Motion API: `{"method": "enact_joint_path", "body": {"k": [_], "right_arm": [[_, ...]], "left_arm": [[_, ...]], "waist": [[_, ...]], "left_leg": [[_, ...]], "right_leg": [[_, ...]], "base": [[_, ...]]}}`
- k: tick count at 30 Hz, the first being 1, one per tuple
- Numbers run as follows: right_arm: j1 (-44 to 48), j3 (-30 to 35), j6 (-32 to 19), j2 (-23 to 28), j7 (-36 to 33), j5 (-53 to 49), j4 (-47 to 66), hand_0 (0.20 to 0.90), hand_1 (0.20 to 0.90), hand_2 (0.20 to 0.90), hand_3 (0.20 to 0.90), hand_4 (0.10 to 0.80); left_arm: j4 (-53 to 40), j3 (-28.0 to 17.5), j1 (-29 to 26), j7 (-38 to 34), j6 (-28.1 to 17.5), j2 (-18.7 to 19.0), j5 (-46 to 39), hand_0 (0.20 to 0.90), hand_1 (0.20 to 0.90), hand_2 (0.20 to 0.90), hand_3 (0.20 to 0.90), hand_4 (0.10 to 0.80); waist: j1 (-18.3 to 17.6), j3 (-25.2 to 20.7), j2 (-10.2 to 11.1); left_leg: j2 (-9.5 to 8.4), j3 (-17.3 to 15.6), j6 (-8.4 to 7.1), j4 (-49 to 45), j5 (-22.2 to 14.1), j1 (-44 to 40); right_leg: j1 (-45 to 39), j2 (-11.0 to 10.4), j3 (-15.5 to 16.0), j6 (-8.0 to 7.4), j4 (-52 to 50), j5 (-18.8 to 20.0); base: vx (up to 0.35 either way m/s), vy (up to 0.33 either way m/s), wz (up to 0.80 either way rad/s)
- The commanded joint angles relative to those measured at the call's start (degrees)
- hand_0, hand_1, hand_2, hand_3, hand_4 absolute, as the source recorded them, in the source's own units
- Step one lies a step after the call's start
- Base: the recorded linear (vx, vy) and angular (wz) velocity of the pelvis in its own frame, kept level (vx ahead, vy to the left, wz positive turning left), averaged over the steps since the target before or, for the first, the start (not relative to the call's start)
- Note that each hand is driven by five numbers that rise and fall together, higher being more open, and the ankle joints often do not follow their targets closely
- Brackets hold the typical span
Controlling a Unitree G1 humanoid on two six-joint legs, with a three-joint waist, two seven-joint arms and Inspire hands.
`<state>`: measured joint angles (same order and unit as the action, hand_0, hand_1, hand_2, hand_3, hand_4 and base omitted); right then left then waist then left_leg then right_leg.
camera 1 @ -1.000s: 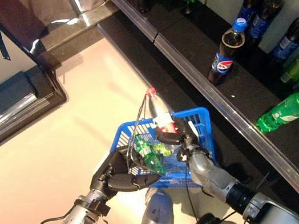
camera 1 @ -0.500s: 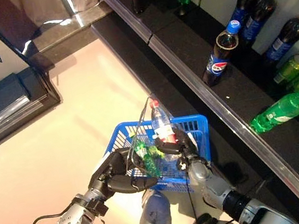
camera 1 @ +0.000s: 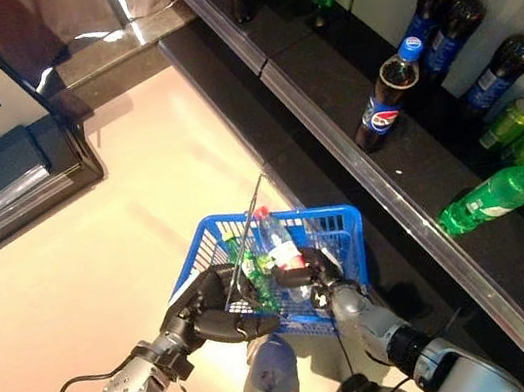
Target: Pick up the drink and place into the basket.
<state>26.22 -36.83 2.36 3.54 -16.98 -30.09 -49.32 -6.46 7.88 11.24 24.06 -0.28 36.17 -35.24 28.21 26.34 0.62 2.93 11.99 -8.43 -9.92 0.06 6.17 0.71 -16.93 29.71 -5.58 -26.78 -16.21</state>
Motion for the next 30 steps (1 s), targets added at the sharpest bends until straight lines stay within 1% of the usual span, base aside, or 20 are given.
{"method": "enact_joint_path", "body": {"k": [1,2,3,4,7,9,11,14,15,16,17,18,19,20,26,27,28,29,30], "right_arm": [[-4.3,-3.6,5.7,-3.2,4.9,0.9,-3.3,0.300,0.300,0.300,0.200,0.100],[-2.7,-4.1,11.6,-3.2,7.4,3.4,-7.3,0.300,0.300,0.300,0.200,0.100],[-2.7,-4.1,11.6,-3.2,7.4,3.4,-7.3,0.300,0.300,0.300,0.200,0.100],[-1.7,-4.4,14.8,-3.2,8.5,3.5,-9.6,0.300,0.300,0.300,0.200,0.100],[0.8,-3.0,17.8,-3.8,9.2,3.6,-15.0,0.300,0.300,0.300,0.200,0.100],[1.0,-2.9,17.9,-3.8,9.3,3.6,-15.2,0.300,0.300,0.300,0.200,0.100],[2.1,-2.0,19.3,-4.1,10.1,4.2,-16.9,0.300,0.300,0.300,0.200,0.100],[3.4,-1.0,24.0,-4.4,12.1,5.1,-20.3,0.300,0.300,0.300,0.200,0.100],[3.4,-1.0,24.0,-4.4,12.1,5.1,-20.3,0.300,0.300,0.300,0.200,0.100],[3.5,-0.8,25.6,-4.4,12.6,5.2,-21.6,0.300,0.300,0.300,0.200,0.100],[3.6,-0.8,25.7,-4.4,12.6,5.3,-21.7,0.300,0.300,0.300,0.200,0.100],[3.5,-0.4,26.4,-4.3,13.1,5.3,-22.8,0.347,0.347,0.347,0.255,0.155],[3.5,-0.3,26.4,-4.3,13.1,5.3,-22.8,0.469,0.469,0.469,0.398,0.298],[3.8,0.3,26.6,-4.2,12.8,4.7,-23.7,0.900,0.900,0.900,0.900,0.800],[4.6,1.9,25.2,-4.7,11.5,2.4,-24.9,0.900,0.900,0.900,0.900,0.800],[4.6,2.0,24.5,-4.7,11.5,2.2,-24.8,0.900,0.900,0.900,0.900,0.800],[4.6,2.2,22.6,-4.6,10.9,1.1,-24.2,0.900,0.900,0.900,0.900,0.800],[4.6,2.2,22.6,-4.6,10.9,1.1,-24.2,0.900,0.900,0.900,0.900,0.800],[4.5,2.3,21.1,-4.5,9.9,-0.4,-23.2,0.900,0.900,0.900,0.900,0.800]], "left_arm": [[-21.5,-5.0,-11.5,7.0,-14.5,-7.6,-18.5,0.300,0.300,0.300,0.200,0.100],[-22.1,-5.2,-12.0,7.0,-13.3,-7.5,-18.4,0.300,0.300,0.300,0.200,0.100],[-22.1,-5.2,-12.0,7.0,-13.3,-7.5,-18.4,0.300,0.300,0.300,0.200,0.100],[-22.3,-5.2,-12.3,7.0,-12.7,-7.4,-18.3,0.300,0.300,0.300,0.200,0.100],[-22.9,-5.1,-13.0,7.1,-11.1,-7.4,-18.1,0.300,0.300,0.300,0.200,0.100],[-22.9,-5.1,-13.0,7.1,-11.0,-7.4,-18.1,0.300,0.300,0.300,0.200,0.100],[-23.3,-5.0,-13.3,7.1,-10.1,-7.5,-17.8,0.300,0.300,0.300,0.200,0.100],[-24.0,-5.1,-13.9,6.6,-8.3,-7.5,-17.7,0.300,0.300,0.300,0.200,0.100],[-24.0,-5.1,-13.9,6.6,-8.3,-7.5,-17.7,0.300,0.300,0.300,0.200,0.100],[-24.2,-5.1,-14.3,6.3,-7.6,-7.6,-17.6,0.300,0.300,0.300,0.200,0.100],[-24.2,-5.1,-14.4,6.2,-7.6,-7.6,-17.6,0.300,0.300,0.300,0.200,0.100],[-24.7,-5.1,-14.6,5.7,-6.9,-7.6,-17.5,0.300,0.300,0.300,0.200,0.100],[-24.7,-5.1,-14.6,5.7,-6.9,-7.6,-17.5,0.300,0.300,0.300,0.200,0.100],[-25.2,-5.1,-14.8,5.1,-6.1,-7.4,-17.8,0.300,0.300,0.300,0.200,0.100],[-25.5,-5.0,-15.3,4.3,-4.8,-7.4,-17.9,0.300,0.300,0.300,0.200,0.100],[-25.7,-5.0,-15.4,4.0,-4.6,-7.4,-17.9,0.300,0.300,0.300,0.200,0.100],[-25.5,-5.0,-15.5,3.9,-4.8,-7.1,-18.0,0.300,0.300,0.300,0.200,0.100],[-25.5,-5.0,-15.5,3.9,-4.8,-7.1,-18.0,0.300,0.300,0.300,0.200,0.100],[-25.4,-5.0,-15.7,3.7,-4.7,-6.6,-18.3,0.300,0.300,0.300,0.200,0.100]], "waist": [[0.6,-7.1,-1.1],[1.1,-6.9,-0.8],[1.1,-6.9,-0.8],[1.4,-6.8,-0.7],[2.2,-6.5,-0.6],[2.3,-6.5,-0.5],[2.6,-6.5,-0.4],[3.3,-6.5,-0.1],[3.3,-6.5,-0.1],[3.5,-6.5,0.0],[3.5,-6.5,0.0],[3.6,-6.6,0.1],[3.6,-6.6,0.1],[3.8,-6.6,0.2],[4.1,-6.6,0.4],[4.1,-6.6,0.4],[4.1,-6.6,0.5],[4.1,-6.6,0.5],[4.1,-6.5,0.7]], "left_leg": [[-3.64,-0.1,2.40,-5.7,0.3,5.6],[-3.53,0.0,2.33,-5.6,0.3,5.4],[-3.53,0.0,2.33,-5.6,0.3,5.4],[-3.52,0.2,2.36,-5.5,0.4,5.3],[-3.62,0.7,2.49,-5.5,0.4,5.0],[-3.62,0.7,2.50,-5.5,0.4,4.9],[-3.71,1.0,2.54,-5.5,0.3,4.8],[-3.76,1.3,2.68,-5.3,0.4,4.3],[-3.76,1.3,2.68,-5.3,0.4,4.3],[-3.77,1.4,2.76,-5.2,0.4,4.1],[-3.77,1.5,2.77,-5.2,0.4,4.1],[-3.75,1.5,2.84,-5.1,0.4,3.9],[-3.75,1.5,2.84,-5.1,0.4,3.9],[-3.76,1.6,2.94,-5.1,0.4,3.7],[-3.72,1.8,3.14,-4.9,0.4,3.2],[-3.69,1.8,3.21,-4.8,0.4,3.0],[-3.63,1.8,3.27,-4.6,0.5,2.9],[-3.63,1.8,3.27,-4.6,0.5,2.9],[-3.51,1.7,3.30,-4.6,0.5,2.8]], "right_leg": [[-8.4,6.1,-0.8,2.94,14.0,8.4],[-8.5,6.3,-0.6,3.11,13.8,8.3],[-8.5,6.3,-0.6,3.11,13.8,8.3],[-8.6,6.4,-0.5,3.26,13.7,8.3],[-8.9,6.5,-0.3,3.48,13.6,8.3],[-8.9,6.5,-0.2,3.48,13.6,8.3],[-9.0,6.6,-0.1,3.55,13.5,8.3],[-9.3,6.7,0.1,3.65,13.5,8.4],[-9.3,6.7,0.1,3.65,13.5,8.4],[-9.4,6.8,0.2,3.65,13.5,8.5],[-9.5,6.8,0.2,3.65,13.6,8.5],[-9.5,6.8,0.3,3.62,13.5,8.6],[-9.5,6.8,0.3,3.62,13.5,8.6],[-9.8,6.8,0.4,3.56,13.6,8.7],[-10.2,6.9,0.5,3.51,13.7,8.9],[-10.3,7.0,0.5,3.46,13.7,9.0],[-10.4,7.1,0.5,3.35,13.8,9.2],[-10.4,7.1,0.5,3.35,13.8,9.2],[-10.5,7.1,0.5,3.23,13.8,9.3]], "base": [[0.031,-0.055,0.00],[0.023,-0.040,0.00],[0.046,-0.056,0.02],[0.036,-0.024,0.04],[0.049,-0.027,0.09],[0.026,-0.010,0.11],[0.036,-0.015,0.07],[0.051,-0.009,0.03],[0.033,0.004,0.05],[0.023,0.004,0.05],[0.045,0.014,0.10],[0.025,0.011,0.08],[0.046,0.017,0.10],[0.027,0.009,0.10],[0.027,0.007,0.10],[0.000,0.000,0.00],[0.000,0.000,0.00],[0.000,0.000,0.00],[0.000,0.000,0.00]]}}
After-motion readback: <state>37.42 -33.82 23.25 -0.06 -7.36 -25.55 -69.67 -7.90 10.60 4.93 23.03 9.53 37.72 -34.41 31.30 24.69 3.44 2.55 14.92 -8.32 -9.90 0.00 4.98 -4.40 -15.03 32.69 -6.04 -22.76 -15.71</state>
